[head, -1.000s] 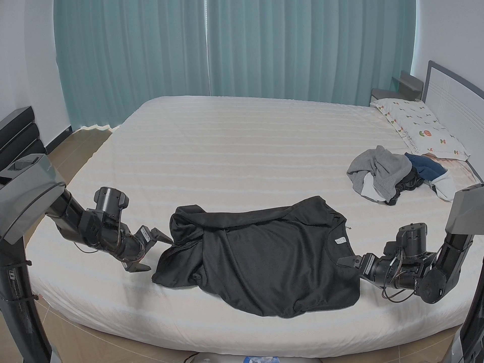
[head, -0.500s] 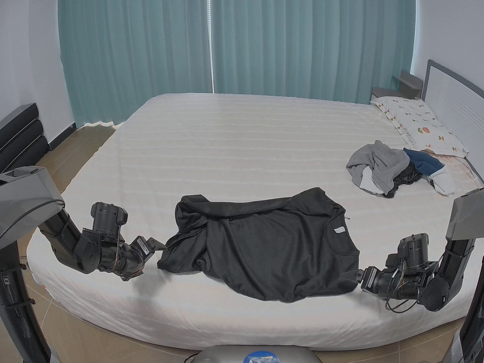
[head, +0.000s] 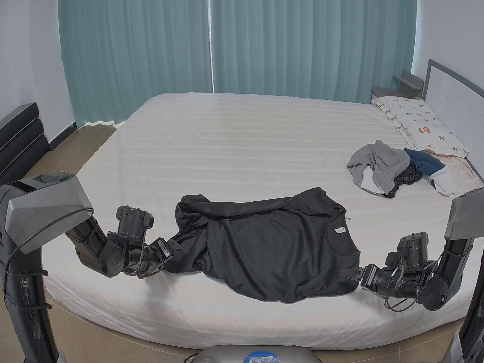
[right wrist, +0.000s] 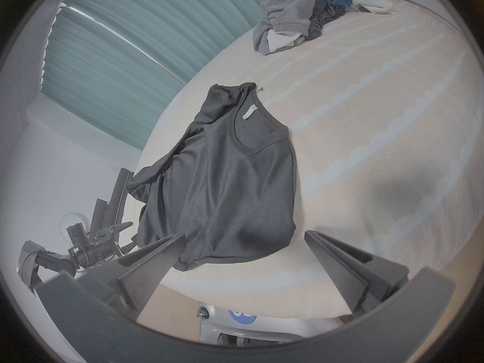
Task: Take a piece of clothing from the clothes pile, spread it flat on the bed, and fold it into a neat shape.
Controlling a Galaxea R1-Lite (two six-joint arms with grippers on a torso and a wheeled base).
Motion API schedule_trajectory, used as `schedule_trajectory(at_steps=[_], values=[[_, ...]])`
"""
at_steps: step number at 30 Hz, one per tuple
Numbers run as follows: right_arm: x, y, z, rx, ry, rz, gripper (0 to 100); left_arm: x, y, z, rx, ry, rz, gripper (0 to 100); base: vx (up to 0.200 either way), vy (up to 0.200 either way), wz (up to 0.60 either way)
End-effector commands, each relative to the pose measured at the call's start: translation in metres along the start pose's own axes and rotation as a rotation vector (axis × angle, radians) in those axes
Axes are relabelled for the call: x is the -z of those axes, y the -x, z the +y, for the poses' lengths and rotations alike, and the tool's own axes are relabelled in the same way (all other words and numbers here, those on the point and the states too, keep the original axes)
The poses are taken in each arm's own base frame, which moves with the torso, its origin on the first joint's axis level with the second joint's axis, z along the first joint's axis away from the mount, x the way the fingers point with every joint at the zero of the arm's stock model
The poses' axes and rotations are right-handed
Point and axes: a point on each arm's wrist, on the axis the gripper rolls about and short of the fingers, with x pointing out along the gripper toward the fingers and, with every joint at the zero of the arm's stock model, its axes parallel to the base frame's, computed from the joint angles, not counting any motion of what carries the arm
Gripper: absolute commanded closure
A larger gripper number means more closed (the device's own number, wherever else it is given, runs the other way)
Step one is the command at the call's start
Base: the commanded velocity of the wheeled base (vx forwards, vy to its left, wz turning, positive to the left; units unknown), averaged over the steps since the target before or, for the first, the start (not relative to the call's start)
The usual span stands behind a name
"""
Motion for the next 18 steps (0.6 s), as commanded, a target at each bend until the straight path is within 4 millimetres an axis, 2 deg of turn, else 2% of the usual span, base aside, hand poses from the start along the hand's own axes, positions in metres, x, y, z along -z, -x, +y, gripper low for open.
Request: schedule_trajectory(at_steps=[1, 6, 7, 11, 14, 16, 18], values=[[-0.002, -0.004, 0.000, 0.000, 0.001, -0.008, 0, 0.006, -0.008, 0.000, -0.008, -0.015, 0.018, 0, 0.000, 0.000, 0.00], [-0.006, -0.013, 0.000, 0.000, 0.001, -0.017, 0, 0.009, -0.010, -0.002, -0.007, -0.022, 0.022, 0, 0.000, 0.000, 0.00], [-0.005, -0.016, -0.002, 0.009, -0.001, -0.011, 0, 0.009, -0.010, -0.002, -0.007, -0.017, 0.019, 100, 0.000, 0.000, 0.00], [-0.004, -0.022, -0.005, 0.028, -0.002, -0.007, 0, 0.009, -0.007, 0.001, -0.012, 0.009, 0.020, 100, 0.000, 0.000, 0.00], [-0.009, -0.031, -0.005, 0.022, -0.004, -0.023, 0, -0.003, 0.005, 0.007, 0.027, 0.133, 0.022, 100, 0.000, 0.000, 0.00], [-0.009, -0.032, -0.005, 0.022, -0.004, -0.023, 0, -0.003, 0.006, 0.008, 0.029, 0.137, 0.024, 100, 0.000, 0.000, 0.00], [-0.013, -0.038, -0.006, 0.028, -0.007, -0.037, 0, -0.003, 0.015, 0.014, 0.088, 0.191, 0.012, 100, 0.000, 0.000, 0.00]])
